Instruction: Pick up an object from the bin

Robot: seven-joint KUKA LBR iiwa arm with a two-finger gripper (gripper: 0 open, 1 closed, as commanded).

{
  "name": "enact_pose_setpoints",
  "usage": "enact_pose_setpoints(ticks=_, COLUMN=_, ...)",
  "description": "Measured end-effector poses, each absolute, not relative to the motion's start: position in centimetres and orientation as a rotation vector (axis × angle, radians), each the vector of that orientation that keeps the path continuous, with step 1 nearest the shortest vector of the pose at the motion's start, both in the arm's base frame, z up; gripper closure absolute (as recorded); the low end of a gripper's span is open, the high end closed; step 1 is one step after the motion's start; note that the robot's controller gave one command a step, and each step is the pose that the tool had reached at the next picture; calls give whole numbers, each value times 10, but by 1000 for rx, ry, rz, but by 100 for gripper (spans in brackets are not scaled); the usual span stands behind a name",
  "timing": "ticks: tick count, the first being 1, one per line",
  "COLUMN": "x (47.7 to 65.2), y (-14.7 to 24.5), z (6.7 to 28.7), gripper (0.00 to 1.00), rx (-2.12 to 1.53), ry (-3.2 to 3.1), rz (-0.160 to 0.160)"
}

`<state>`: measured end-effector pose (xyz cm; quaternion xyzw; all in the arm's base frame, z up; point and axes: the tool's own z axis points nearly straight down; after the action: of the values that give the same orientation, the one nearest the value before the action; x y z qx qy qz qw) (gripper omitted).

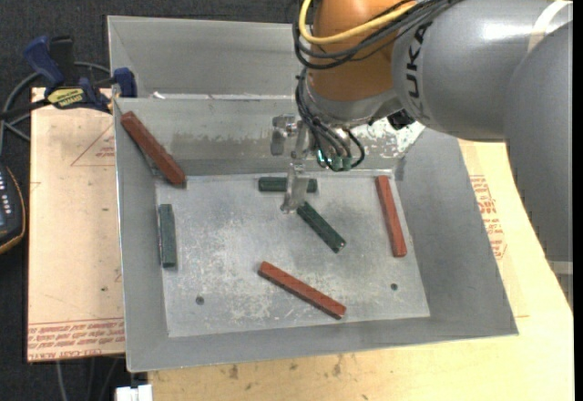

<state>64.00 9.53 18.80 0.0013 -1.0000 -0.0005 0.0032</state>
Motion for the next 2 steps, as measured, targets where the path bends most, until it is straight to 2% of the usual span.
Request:
enact_pose_setpoints(ticks=1, x=639, y=42, z=68, gripper=0, rx=-331, ry=-3124, rz=-2)
enact_pose_setpoints(ticks=2, x=628, y=35, z=101, gripper=0, rx=-467, ry=-3109, rz=-2)
